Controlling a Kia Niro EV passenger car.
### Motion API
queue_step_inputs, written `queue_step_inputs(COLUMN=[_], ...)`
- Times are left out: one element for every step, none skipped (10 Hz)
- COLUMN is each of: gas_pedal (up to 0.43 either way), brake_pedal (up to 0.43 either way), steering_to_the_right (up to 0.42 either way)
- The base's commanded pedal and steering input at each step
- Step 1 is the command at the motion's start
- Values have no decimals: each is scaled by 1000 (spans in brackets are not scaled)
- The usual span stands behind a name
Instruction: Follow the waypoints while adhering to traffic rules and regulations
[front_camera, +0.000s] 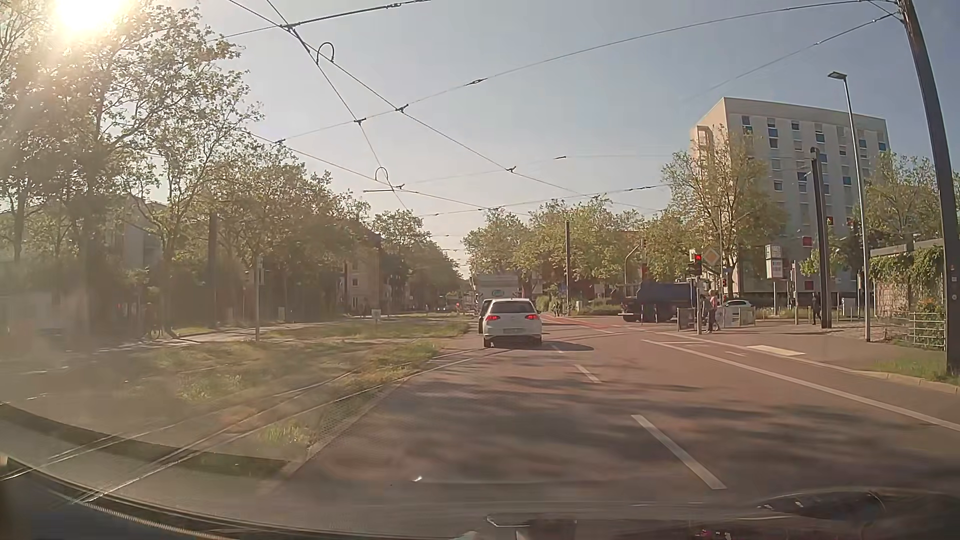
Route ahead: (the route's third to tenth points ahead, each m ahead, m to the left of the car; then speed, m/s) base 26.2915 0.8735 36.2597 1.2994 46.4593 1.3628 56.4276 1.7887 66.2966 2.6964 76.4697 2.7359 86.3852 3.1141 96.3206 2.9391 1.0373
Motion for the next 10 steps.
queue_step_inputs(gas_pedal=[0, 0, 0, 0, 0, 0, 0, 0, 0, 0], brake_pedal=[274, 201, 146, 140, 146, 152, 171, 165, 152, 152], steering_to_the_right=[-1, -1, -1, -1, -1, -1, -1, -1, -1, -1])
